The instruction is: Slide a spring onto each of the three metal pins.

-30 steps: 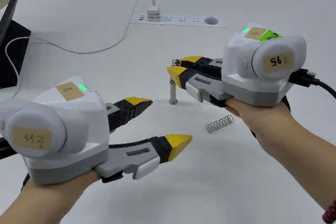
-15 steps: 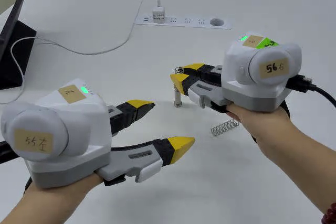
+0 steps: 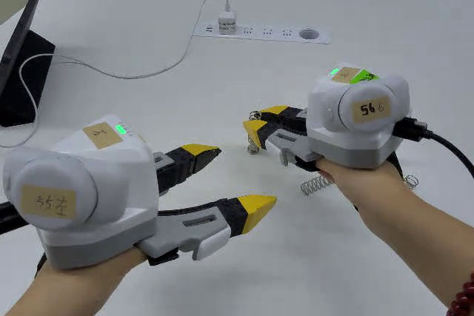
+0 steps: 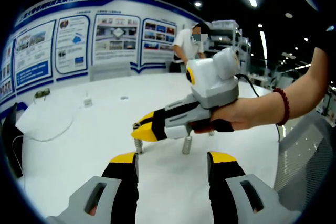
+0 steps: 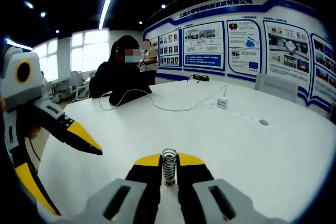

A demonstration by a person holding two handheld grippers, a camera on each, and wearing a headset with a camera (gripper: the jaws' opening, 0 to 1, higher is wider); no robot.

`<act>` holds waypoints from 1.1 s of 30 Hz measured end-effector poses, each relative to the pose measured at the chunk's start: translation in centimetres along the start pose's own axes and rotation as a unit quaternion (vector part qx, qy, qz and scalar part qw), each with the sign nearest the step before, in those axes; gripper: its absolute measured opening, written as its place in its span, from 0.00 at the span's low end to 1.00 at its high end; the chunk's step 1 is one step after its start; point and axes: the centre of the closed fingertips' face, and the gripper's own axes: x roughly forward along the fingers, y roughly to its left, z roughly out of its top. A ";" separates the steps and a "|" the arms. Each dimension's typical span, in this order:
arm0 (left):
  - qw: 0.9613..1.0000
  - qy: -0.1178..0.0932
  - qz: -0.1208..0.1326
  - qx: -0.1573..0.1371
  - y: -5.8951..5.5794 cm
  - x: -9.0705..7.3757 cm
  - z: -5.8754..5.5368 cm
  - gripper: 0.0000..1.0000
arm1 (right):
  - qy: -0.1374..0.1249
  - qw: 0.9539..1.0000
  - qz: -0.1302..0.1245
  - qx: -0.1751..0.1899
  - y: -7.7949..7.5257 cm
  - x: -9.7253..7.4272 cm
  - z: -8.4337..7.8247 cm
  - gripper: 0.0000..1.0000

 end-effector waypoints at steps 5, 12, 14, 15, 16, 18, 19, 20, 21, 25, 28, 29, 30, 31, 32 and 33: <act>1.000 0.000 -0.001 0.001 -0.1 0.0 0.0 0.54 | 0.011 1.000 -0.002 0.000 0.0 0.2 -0.7 0.12; 1.000 0.003 0.000 0.003 0.0 -0.1 -0.2 0.53 | 0.021 1.000 -0.003 0.000 0.1 0.3 -1.3 0.12; 1.000 0.003 0.001 0.003 0.0 -0.1 -0.2 0.53 | 0.025 1.000 -0.005 0.000 0.1 0.3 -1.5 0.12; 1.000 0.003 0.001 0.002 0.0 -0.1 -0.2 0.53 | 0.029 1.000 -0.006 0.003 0.1 0.3 -1.7 0.12; 1.000 0.003 0.001 0.003 0.1 -0.1 -0.2 0.53 | 0.024 1.000 -0.005 0.006 0.1 0.4 -1.5 0.12; 1.000 0.004 0.000 0.002 0.0 -0.1 -0.3 0.52 | 0.027 1.000 -0.006 0.005 0.1 0.4 -1.6 0.12; 1.000 0.005 -0.001 0.001 0.0 -0.1 -0.3 0.52 | 0.028 1.000 -0.005 0.006 0.2 0.4 -1.6 0.12; 1.000 0.006 0.000 0.003 0.0 -0.1 -0.4 0.52 | 0.028 1.000 -0.004 0.008 0.2 0.3 -1.5 0.12; 1.000 0.007 0.000 0.004 0.0 -0.1 -0.4 0.52 | 0.028 1.000 -0.003 0.010 0.3 0.3 -1.5 0.12; 1.000 0.007 0.001 0.005 0.1 -0.1 -0.4 0.52 | 0.021 1.000 0.001 0.023 0.5 -0.4 -0.6 0.18; 1.000 0.009 0.003 0.009 0.1 0.0 -0.4 0.53 | 0.011 0.999 0.007 0.036 0.7 -0.9 0.3 0.21; 1.000 0.010 0.003 0.010 0.1 0.0 -0.4 0.53 | 0.009 0.999 0.008 0.041 0.7 -1.1 0.5 0.22; 1.000 0.010 0.003 0.011 0.0 0.1 -0.4 0.53 | 0.007 0.999 0.008 0.040 0.7 -1.4 0.8 0.23; 1.000 0.011 0.003 0.013 0.0 0.1 -0.4 0.54 | 0.005 0.999 0.007 0.041 0.6 -1.5 0.9 0.23; 1.000 0.012 0.001 0.016 -0.2 0.2 -0.4 0.54 | 0.004 0.999 0.005 0.044 0.5 -1.9 1.2 0.24; 1.000 0.014 0.000 0.018 -0.2 0.3 -0.4 0.54 | 0.003 0.999 0.005 0.047 0.5 -2.1 1.4 0.25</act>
